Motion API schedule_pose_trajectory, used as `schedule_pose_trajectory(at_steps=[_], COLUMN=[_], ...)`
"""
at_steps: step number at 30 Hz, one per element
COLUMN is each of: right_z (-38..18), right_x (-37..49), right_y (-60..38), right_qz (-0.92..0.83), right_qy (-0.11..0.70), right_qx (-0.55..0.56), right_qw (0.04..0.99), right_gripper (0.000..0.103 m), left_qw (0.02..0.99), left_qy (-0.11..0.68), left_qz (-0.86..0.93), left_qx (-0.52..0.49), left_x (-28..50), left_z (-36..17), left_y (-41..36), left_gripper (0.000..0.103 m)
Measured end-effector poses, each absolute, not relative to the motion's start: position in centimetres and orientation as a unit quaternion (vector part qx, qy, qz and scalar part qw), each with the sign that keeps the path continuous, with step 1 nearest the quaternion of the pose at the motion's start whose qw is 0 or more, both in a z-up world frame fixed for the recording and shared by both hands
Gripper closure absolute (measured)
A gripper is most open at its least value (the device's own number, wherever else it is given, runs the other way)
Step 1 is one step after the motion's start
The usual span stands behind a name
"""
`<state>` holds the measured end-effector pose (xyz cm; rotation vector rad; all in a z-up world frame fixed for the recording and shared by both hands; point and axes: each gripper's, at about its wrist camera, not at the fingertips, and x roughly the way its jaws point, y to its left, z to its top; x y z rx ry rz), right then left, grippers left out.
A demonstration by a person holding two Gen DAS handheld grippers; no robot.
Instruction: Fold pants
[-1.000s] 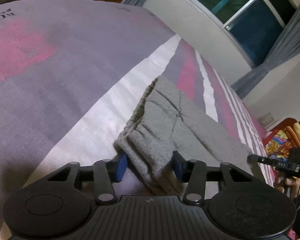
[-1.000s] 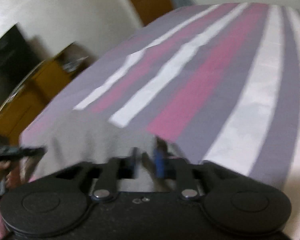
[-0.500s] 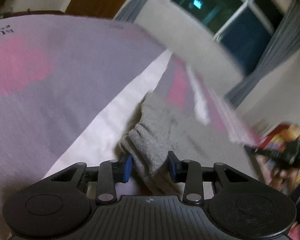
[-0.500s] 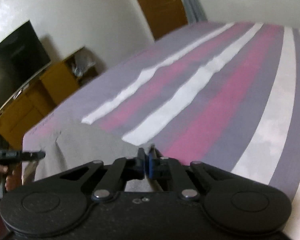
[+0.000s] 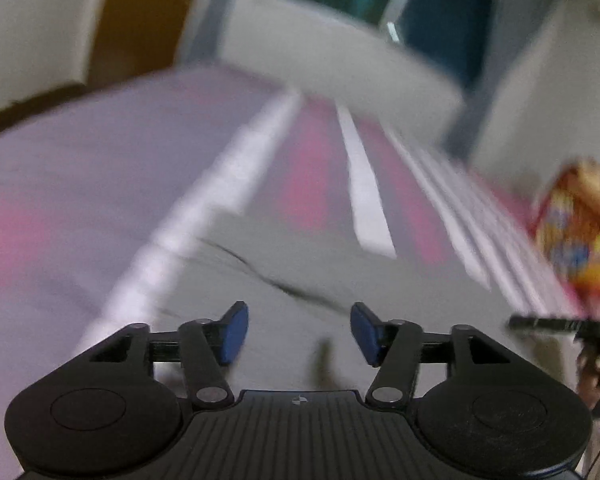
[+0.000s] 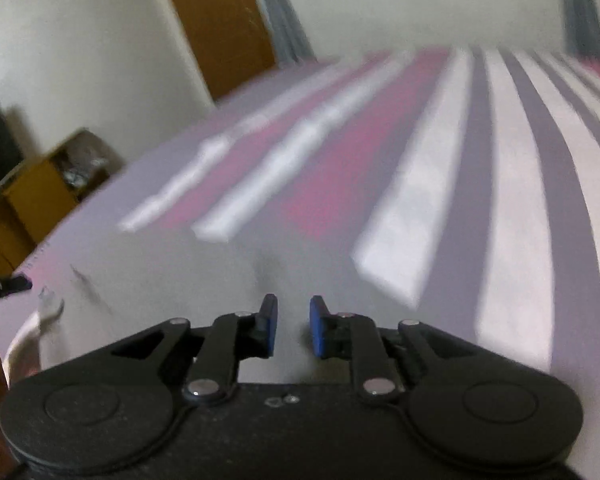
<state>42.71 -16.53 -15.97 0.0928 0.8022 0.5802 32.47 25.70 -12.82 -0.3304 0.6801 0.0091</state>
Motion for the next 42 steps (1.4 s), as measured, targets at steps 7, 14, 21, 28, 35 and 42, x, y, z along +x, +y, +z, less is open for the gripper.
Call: schedule_pose_trajectory(at_steps=[7,14,21,28,35,42], right_z=[-17.3,-14.4,-16.2,-18.6,-16.0,-19.9], right_x=[38.8,26.5,20.8,22.7,22.4,21.2], right_y=[-37.9,-55.5,-58.3,-57.6,-55.8,-56.6], right_qz=[0.091,-0.084,-0.069,-0.081,-0.075,-0.104], right_qy=[0.376,0.259,0.231,0.245,0.213,0.268], right_qx=[0.172,0.35,0.452,0.487,0.442,0.443], right_qw=[0.906,0.896,0.859,0.834,0.868,0.849], right_gripper=[0.097,0.083,0.04,0.056,0.099,0.1], left_qw=[0.912,0.91,0.908,0.907,0.91,0.911], left_qy=[0.38,0.387,0.389,0.389,0.385,0.383], left_qz=[0.016,0.011,0.026,0.028,0.033,0.031], left_qx=[-0.151,-0.148,-0.153,-0.156,-0.153,-0.149], left_x=[33.8,33.1,33.8,33.7,33.5,33.3], left_z=[-15.4,-15.8,-16.1,-16.1,-16.4,-16.5], left_y=[24.7,24.4,23.8,23.8,23.6,23.6], left_gripper=[0.044,0.044,0.043,0.043,0.043,0.043])
